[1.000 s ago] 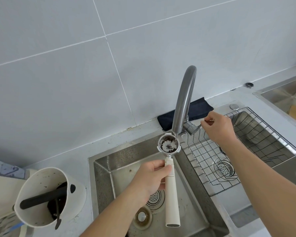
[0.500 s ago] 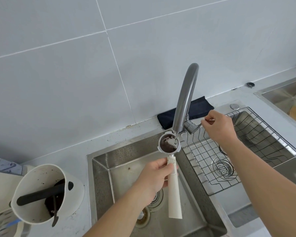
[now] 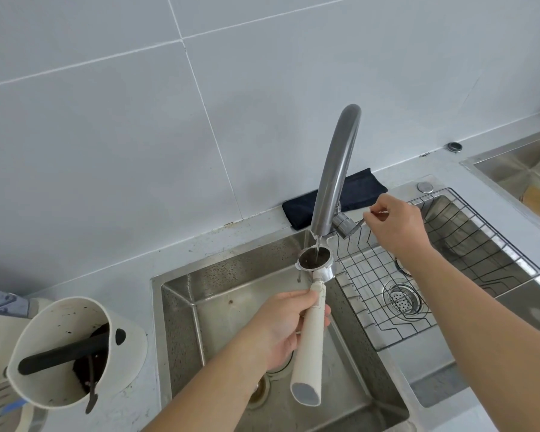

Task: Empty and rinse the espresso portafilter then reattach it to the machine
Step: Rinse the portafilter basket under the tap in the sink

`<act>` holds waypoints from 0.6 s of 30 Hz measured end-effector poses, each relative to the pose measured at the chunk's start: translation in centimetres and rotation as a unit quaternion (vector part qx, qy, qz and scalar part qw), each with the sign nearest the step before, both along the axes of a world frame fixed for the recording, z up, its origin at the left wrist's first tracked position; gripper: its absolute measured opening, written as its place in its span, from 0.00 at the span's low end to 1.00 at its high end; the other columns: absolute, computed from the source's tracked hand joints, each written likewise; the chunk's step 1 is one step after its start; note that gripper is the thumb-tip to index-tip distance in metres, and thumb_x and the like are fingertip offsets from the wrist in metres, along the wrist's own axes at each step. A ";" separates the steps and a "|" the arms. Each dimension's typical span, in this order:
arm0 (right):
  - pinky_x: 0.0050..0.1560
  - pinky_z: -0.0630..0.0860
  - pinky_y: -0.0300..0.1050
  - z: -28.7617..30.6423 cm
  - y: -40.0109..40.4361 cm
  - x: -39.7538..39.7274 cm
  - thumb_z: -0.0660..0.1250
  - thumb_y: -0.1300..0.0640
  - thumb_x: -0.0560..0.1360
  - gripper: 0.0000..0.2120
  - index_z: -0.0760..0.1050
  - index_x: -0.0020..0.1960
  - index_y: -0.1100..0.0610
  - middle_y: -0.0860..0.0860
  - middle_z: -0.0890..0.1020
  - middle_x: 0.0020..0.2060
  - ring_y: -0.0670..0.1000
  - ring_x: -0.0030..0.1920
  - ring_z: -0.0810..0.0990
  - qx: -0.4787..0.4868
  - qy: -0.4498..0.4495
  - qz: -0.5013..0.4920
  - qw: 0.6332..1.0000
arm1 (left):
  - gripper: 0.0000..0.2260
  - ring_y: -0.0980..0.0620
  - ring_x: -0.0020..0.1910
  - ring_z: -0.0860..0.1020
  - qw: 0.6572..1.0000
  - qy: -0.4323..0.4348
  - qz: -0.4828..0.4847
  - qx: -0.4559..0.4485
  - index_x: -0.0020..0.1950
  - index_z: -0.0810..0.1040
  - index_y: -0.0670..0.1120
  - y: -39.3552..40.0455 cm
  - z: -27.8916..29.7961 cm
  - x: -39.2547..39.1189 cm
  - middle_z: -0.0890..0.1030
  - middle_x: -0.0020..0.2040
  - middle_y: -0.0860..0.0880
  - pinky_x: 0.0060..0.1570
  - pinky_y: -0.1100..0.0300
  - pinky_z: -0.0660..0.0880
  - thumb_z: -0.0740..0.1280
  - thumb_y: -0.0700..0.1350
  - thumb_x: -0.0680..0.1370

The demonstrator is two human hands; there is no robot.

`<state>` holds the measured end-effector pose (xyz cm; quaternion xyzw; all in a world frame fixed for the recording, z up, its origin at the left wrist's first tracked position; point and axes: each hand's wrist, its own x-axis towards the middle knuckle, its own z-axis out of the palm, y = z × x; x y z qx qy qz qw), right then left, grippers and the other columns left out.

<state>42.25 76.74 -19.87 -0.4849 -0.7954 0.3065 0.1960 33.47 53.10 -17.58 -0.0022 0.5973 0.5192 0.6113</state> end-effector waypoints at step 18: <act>0.38 0.77 0.45 -0.5 0.3 0.1 0.67 0.57 0.76 0.05 0.76 0.43 0.58 0.54 0.83 0.37 0.54 0.37 0.80 0.009 0.000 -0.002 1.000 | 0.07 0.46 0.33 0.77 0.970 0.208 -0.096 -0.086 0.44 0.85 0.49 -2.7 0.2 -1.9 0.83 0.39 0.41 0.32 0.58 0.76 0.69 0.49 0.76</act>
